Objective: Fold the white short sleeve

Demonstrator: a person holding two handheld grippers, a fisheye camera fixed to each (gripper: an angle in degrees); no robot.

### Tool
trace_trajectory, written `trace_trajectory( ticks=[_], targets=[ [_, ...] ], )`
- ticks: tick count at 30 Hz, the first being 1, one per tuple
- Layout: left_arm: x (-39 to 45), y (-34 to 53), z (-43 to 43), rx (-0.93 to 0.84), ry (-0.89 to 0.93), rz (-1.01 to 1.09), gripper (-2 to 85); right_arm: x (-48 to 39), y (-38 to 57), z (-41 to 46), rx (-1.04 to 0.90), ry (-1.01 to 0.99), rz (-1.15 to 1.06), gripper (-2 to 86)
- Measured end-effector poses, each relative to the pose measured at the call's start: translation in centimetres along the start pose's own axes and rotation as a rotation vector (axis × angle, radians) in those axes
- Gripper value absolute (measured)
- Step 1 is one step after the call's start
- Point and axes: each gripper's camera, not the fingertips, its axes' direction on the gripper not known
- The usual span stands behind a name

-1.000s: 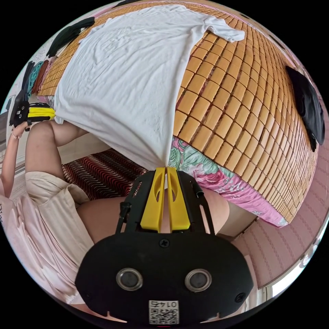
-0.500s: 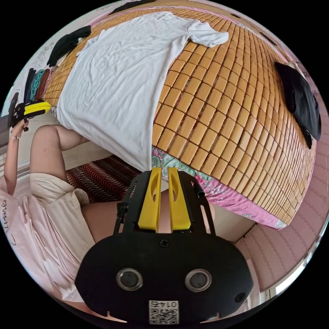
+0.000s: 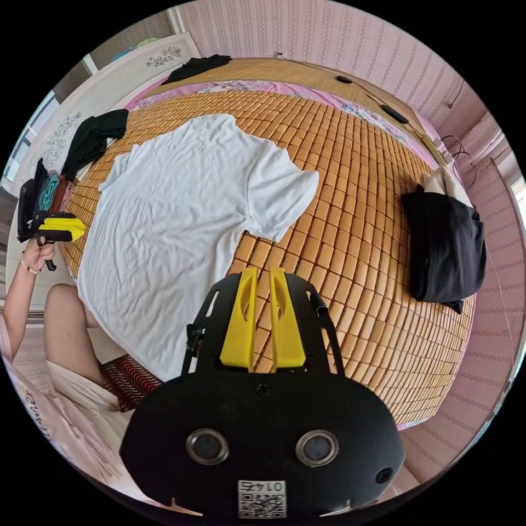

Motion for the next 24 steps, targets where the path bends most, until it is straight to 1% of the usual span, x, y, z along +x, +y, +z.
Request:
trace_trajectory(
  ticks=[3, 5, 8, 14, 17, 20, 21, 22, 24],
  targets=[
    [-0.1, -3.9, 1.2, -0.022, -0.031, 0.045, -0.1, 1.3, -2.0, 1.1, 0.007, -0.059, 0.016, 6.2],
    [0.9, -8.0, 2.9, -0.045, -0.057, 0.129, -0.1, 1.5, -2.6, 1.8, 0.031, -0.061, 0.014, 5.3],
    [2.7, -13.6, 5.7, -0.059, -0.095, 0.227, -0.2, 1.8, -2.8, 3.4, 0.011, -0.036, 0.007, 1.3],
    [5.6, -22.6, 12.2, -0.088, -0.159, 0.3, -0.3, 3.3, -0.9, 4.1, 0.074, -0.097, 0.026, -0.6],
    [6.3, -25.2, 15.9, -0.124, -0.206, 0.332, -0.5, 4.1, -0.2, 4.5, 0.11, -0.15, 0.058, -0.5],
    [5.8, -25.8, 19.2, -0.183, -0.197, 0.327, -0.8, 4.6, 0.5, 5.0, 0.14, -0.199, 0.087, -0.2],
    [5.7, -25.7, 19.5, -0.181, -0.201, 0.33, -0.8, 4.7, 0.8, 5.2, 0.15, -0.211, 0.102, -0.1],
    [5.4, -25.5, 19.0, -0.12, -0.186, 0.354, -0.9, 4.8, 1.1, 5.3, 0.158, -0.223, 0.118, -0.1],
    [4.3, -25.6, 19.0, -0.122, -0.132, 0.313, -0.8, 4.8, 1.3, 5.7, 0.162, -0.237, 0.133, -0.1]
  ],
)
